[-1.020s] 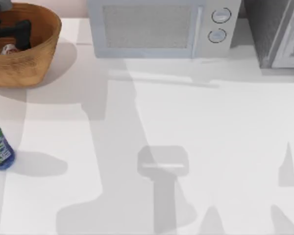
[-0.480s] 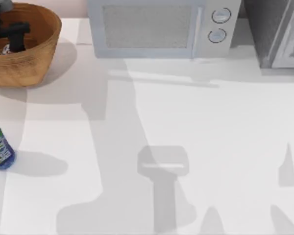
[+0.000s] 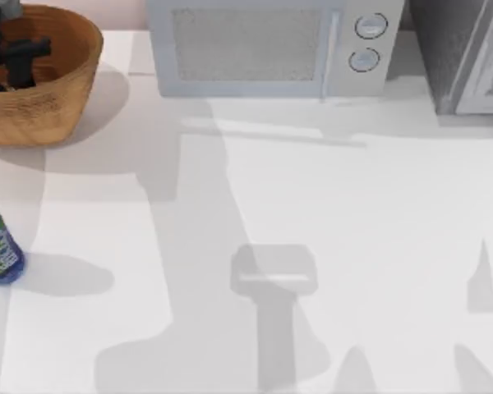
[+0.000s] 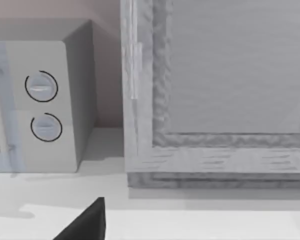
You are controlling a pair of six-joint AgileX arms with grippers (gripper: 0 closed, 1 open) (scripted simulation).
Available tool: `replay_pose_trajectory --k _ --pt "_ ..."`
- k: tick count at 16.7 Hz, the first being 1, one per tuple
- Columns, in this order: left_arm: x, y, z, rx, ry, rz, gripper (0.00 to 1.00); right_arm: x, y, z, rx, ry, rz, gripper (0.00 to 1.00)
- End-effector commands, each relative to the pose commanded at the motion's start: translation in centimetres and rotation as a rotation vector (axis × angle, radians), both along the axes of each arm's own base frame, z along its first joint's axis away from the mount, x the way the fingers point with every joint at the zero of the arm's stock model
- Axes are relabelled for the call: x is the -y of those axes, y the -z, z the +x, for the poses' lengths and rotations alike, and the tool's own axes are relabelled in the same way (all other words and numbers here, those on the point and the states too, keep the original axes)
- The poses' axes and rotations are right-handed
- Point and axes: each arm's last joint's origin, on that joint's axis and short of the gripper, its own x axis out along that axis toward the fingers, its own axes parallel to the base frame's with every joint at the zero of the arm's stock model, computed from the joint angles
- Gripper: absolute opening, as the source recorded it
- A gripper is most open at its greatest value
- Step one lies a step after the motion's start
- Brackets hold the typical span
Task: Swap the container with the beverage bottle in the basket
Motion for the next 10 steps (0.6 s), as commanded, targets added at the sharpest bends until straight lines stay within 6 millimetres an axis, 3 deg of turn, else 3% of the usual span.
replay_pose_trajectory --k 6,7,10 --pt "0.0 0.0 0.0 0.000 0.000 0.000 0.00 0.0 0.0 0.0 0.000 0.000 0.000 1.00" --pt "0.4 -2.6 -0.6 0.028 0.006 -0.001 0.00 0.0 0.0 0.0 0.000 0.000 0.000 1.00" --pt "0.4 -3.1 -0.9 0.034 0.001 0.002 0.00 0.0 0.0 0.0 0.000 0.000 0.000 1.00"
